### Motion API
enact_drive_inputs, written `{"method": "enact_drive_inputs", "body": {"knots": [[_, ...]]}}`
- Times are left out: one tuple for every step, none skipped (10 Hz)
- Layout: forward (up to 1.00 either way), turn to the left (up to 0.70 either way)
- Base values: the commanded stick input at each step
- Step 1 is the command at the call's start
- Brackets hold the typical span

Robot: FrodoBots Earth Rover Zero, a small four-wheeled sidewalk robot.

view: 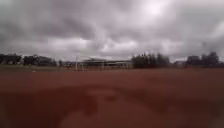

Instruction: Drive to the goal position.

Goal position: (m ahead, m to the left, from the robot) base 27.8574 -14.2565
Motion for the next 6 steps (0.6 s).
{"method": "enact_drive_inputs", "body": {"knots": [[0.7, 0.0], [0.7, 0.0], [0.7, 0.0], [0.7, 0.0], [0.7, 0.0], [0.7, 0.0]]}}
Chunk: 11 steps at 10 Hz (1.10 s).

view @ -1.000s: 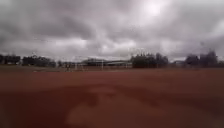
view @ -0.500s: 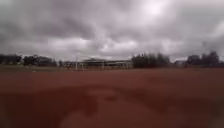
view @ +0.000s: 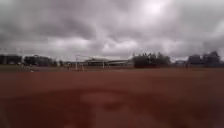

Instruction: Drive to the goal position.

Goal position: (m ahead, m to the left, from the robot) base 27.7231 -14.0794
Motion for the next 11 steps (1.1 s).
{"method": "enact_drive_inputs", "body": {"knots": [[0.7, 0.0], [0.7, 0.0], [0.7, 0.0], [0.7, 0.0], [0.7, 0.0], [0.7, 0.0], [0.7, 0.0], [0.7, 0.0], [0.7, 0.0], [0.7, 0.0], [0.7, 0.0]]}}
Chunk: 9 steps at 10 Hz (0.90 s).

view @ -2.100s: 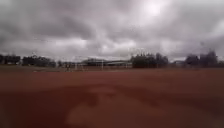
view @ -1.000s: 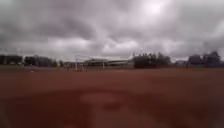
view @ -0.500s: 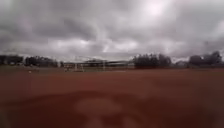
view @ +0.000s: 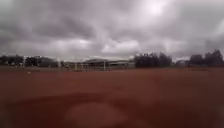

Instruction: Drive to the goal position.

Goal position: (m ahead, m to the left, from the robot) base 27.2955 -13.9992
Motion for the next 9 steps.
{"method": "enact_drive_inputs", "body": {"knots": [[0.7, 0.0], [0.7, 0.0], [0.7, 0.0], [0.7, 0.0], [0.7, 0.0], [0.7, 0.0], [0.7, 0.0], [0.7, 0.0], [0.7, 0.0]]}}
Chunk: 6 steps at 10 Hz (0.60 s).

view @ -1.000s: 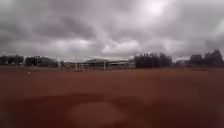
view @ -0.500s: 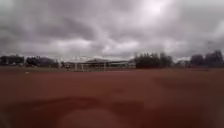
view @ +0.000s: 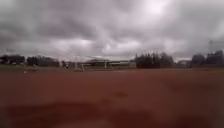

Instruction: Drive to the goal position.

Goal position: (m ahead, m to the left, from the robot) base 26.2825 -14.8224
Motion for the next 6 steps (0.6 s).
{"method": "enact_drive_inputs", "body": {"knots": [[0.7, 0.0], [0.7, 0.0], [0.7, 0.0], [0.7, -0.08], [0.7, -0.27], [0.7, -0.33]]}}
